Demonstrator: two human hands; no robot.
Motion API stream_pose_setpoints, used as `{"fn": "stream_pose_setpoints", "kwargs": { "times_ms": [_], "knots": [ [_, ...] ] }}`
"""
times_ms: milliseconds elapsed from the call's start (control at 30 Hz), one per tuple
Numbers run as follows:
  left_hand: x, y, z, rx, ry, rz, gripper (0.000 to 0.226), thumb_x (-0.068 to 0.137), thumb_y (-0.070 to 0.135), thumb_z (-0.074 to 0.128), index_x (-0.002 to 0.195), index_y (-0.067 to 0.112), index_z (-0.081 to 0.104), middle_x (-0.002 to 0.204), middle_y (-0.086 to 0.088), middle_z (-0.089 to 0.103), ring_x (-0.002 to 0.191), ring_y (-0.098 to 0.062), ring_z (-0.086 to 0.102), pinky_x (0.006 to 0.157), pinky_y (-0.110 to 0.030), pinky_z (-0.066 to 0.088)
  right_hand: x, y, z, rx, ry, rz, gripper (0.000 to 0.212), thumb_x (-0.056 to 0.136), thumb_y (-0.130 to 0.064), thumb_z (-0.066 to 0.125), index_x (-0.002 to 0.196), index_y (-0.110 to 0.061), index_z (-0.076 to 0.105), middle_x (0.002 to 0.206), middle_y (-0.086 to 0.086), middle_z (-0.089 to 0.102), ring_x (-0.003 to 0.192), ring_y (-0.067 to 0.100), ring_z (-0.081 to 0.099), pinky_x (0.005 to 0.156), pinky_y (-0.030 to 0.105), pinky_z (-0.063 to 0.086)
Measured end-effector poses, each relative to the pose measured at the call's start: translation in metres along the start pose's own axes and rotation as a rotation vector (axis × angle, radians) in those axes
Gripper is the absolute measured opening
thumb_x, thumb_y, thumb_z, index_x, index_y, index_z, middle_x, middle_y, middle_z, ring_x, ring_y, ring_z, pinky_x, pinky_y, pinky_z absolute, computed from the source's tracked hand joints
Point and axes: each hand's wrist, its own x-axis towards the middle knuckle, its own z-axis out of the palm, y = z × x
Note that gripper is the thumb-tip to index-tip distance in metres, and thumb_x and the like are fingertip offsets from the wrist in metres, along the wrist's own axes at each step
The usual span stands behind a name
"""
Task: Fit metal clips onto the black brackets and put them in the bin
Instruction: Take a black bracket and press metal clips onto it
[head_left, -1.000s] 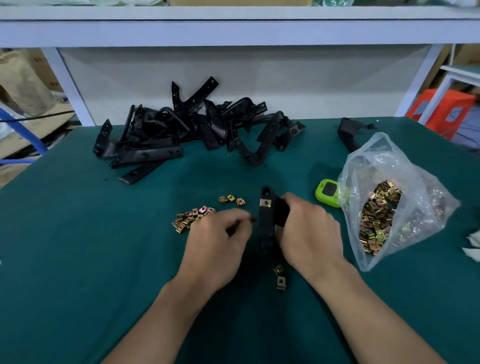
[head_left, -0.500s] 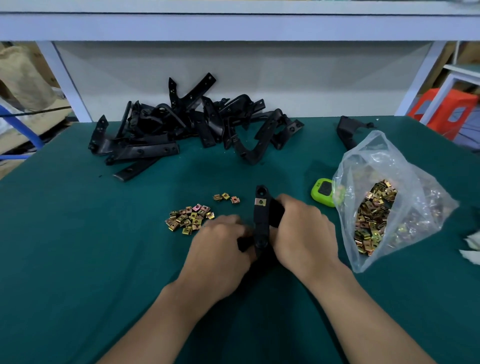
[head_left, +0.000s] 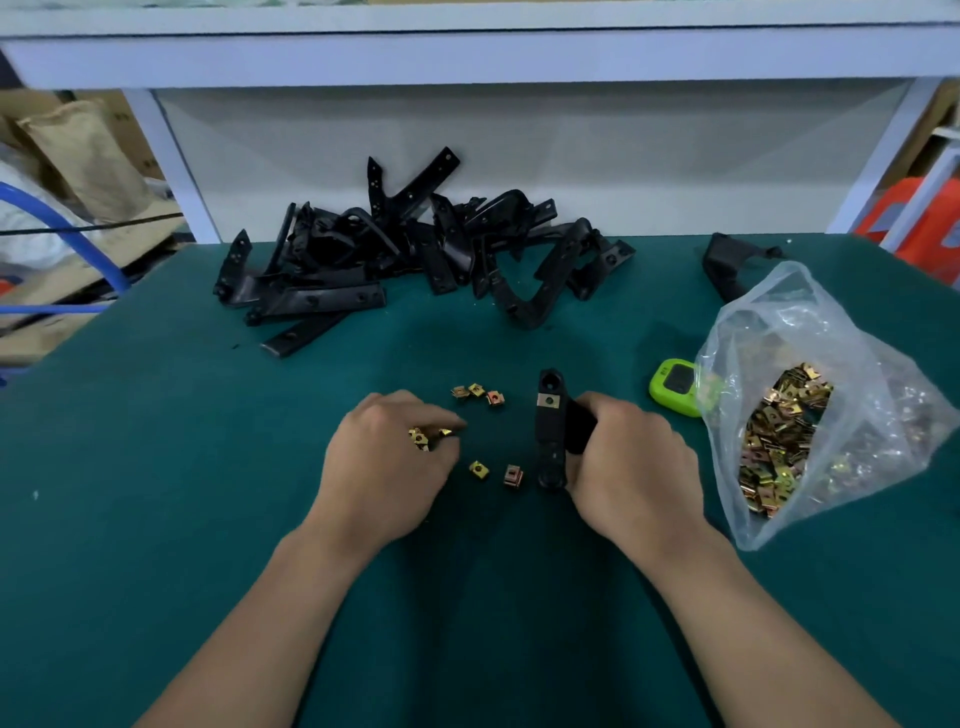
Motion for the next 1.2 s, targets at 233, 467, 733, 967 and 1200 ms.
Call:
{"fn": "stream_pose_setpoints", "kwargs": {
  "times_ms": [233,467,733,967,1200],
  "knots": [
    [-0.002,-0.002,0.006,-0.012,-0.182,-0.002,0.012,0.073,0.04,0.084,0.08,0.034,0.076,0.08,0.017,0.065,0.081,0.001,0.057,0.069,-0.021,0.045,0.0,0.0,0.0,0.017,-0.034,-0.007,0.02,0.079,-0.033,0.069,0.097,-0.032,0.061,0.062,-0.01,0.047,0.056,0.021,0.04,0.059,0.035,0.033],
    [0.0,-0.001,0.012,-0.054,-0.183,0.016,0.015,0.073,0.027,0.088,0.072,0.033,0.074,0.071,0.017,0.06,0.076,0.003,0.054,0.06,-0.012,0.036,0.001,-0.005,0.002,0.019,-0.087,-0.024,0.018,0.079,-0.034,0.065,0.095,-0.032,0.058,0.071,-0.006,0.059,0.067,0.033,0.048,0.063,0.037,0.039],
    [-0.003,0.009,0.017,-0.251,0.022,-0.062,0.019,0.087,0.015,0.076,0.088,0.034,0.077,0.073,0.025,0.068,0.079,0.008,0.062,0.069,-0.001,0.04,0.003,-0.007,0.0,0.009,-0.081,-0.029,0.021,0.075,-0.033,0.063,0.096,-0.032,0.058,0.07,-0.006,0.056,0.067,0.034,0.047,0.063,0.036,0.037],
    [-0.01,0.035,0.024,-0.599,0.04,-0.203,0.027,0.083,0.007,0.081,0.08,0.034,0.078,0.077,0.024,0.075,0.075,0.008,0.07,0.07,-0.005,0.05,-0.002,-0.009,0.0,0.017,-0.074,-0.039,0.019,0.078,-0.032,0.067,0.094,-0.03,0.057,0.072,-0.005,0.062,0.069,0.033,0.055,0.063,0.037,0.039],
    [-0.013,0.04,0.028,-0.857,-0.023,-0.245,0.022,0.087,-0.007,0.071,0.087,0.015,0.075,0.082,-0.001,0.079,0.076,-0.01,0.074,0.071,-0.018,0.056,-0.002,-0.008,-0.002,0.024,-0.043,-0.042,0.02,0.078,-0.031,0.066,0.097,-0.031,0.058,0.069,-0.007,0.057,0.071,0.034,0.055,0.065,0.037,0.039]
  ]
}}
